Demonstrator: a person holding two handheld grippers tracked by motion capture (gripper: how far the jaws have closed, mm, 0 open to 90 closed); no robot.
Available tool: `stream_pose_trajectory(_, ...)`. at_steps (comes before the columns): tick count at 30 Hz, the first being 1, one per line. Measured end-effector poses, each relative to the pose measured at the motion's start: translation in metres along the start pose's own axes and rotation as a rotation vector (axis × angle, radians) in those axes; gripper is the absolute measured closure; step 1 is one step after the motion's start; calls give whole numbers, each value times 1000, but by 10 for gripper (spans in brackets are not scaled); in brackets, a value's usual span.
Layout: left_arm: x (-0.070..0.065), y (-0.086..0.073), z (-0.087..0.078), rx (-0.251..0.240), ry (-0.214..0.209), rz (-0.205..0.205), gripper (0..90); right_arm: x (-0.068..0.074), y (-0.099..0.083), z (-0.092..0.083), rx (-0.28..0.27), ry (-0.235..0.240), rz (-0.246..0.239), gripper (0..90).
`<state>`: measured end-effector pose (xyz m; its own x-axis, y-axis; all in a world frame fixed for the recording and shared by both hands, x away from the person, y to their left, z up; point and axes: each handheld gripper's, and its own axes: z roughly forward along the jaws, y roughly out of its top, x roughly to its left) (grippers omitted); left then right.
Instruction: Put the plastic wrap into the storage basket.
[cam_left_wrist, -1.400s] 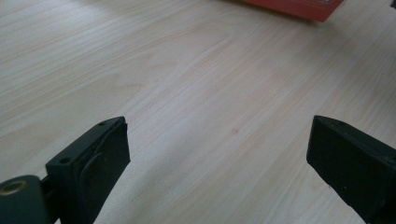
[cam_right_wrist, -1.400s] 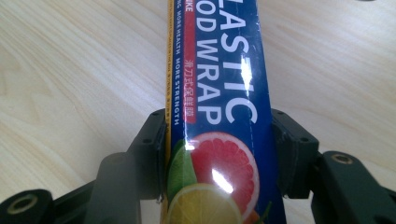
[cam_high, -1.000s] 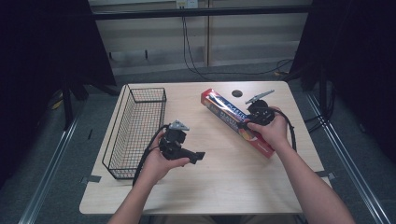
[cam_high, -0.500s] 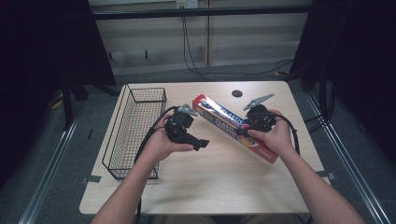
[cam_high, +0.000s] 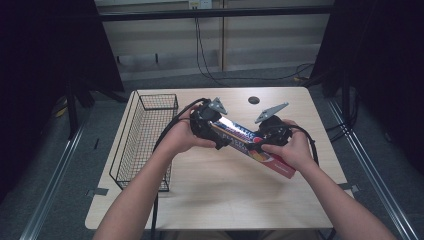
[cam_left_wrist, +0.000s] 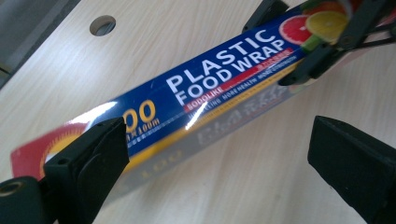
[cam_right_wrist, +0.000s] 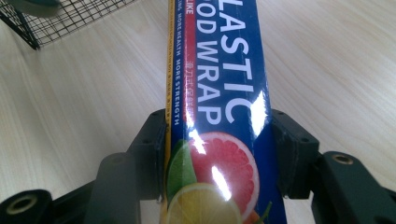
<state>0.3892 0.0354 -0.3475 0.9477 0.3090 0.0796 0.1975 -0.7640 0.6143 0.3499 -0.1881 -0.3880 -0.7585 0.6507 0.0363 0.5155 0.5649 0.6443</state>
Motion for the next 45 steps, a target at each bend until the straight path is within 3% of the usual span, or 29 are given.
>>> stream_pose_trajectory(5, 5, 7, 13, 38, -10, 39, 53, 2, 1, -2, 7, 10, -39, 454)
stream_pose_trajectory(7, 6, 7, 15, 34, -12, 42, 53, 3, 1, -2, 11, 13, -37, 454)
stream_pose_trajectory(13, 9, 13, 29, 62, -1, 106, 53, 3, 5, -1, 20, 32, -49, 454)
stream_pose_trajectory(14, 9, 15, 33, 49, -25, 134, 45, 4, 6, -1, 22, 36, -65, 454)
stream_pose_trajectory(16, 8, 18, 36, 52, -52, 149, 45, 5, 7, -1, 25, 32, -79, 454)
stream_pose_trajectory(20, 3, 19, 41, 94, -96, 252, 70, 3, 6, -3, 16, 41, -105, 454)
stream_pose_trajectory(22, 2, 19, 44, 114, -104, 276, 76, 3, 7, -5, 7, 53, -123, 454)
stream_pose_trajectory(28, 3, 18, 45, 144, -147, 258, 139, 8, 10, -7, 9, 62, -174, 452)
stream_pose_trajectory(36, 1, 14, 44, 211, -256, 243, 264, 11, 10, -6, 7, 118, -269, 452)
stream_pose_trajectory(40, -2, 14, 43, 245, -276, 236, 339, 11, 8, -4, 9, 146, -309, 452)
stream_pose_trajectory(42, -5, 15, 41, 268, -281, 234, 351, 9, 7, -4, -1, 171, -344, 451)
stream_pose_trajectory(43, -11, 18, 38, 295, -285, 249, 379, 6, 6, -4, -8, 211, -362, 449)
stream_pose_trajectory(44, -11, 18, 38, 295, -285, 249, 391, 6, 6, -4, -8, 211, -362, 449)
stream_pose_trajectory(45, -17, 21, 37, 328, -289, 242, 398, 4, 6, -4, -15, 254, -386, 446)
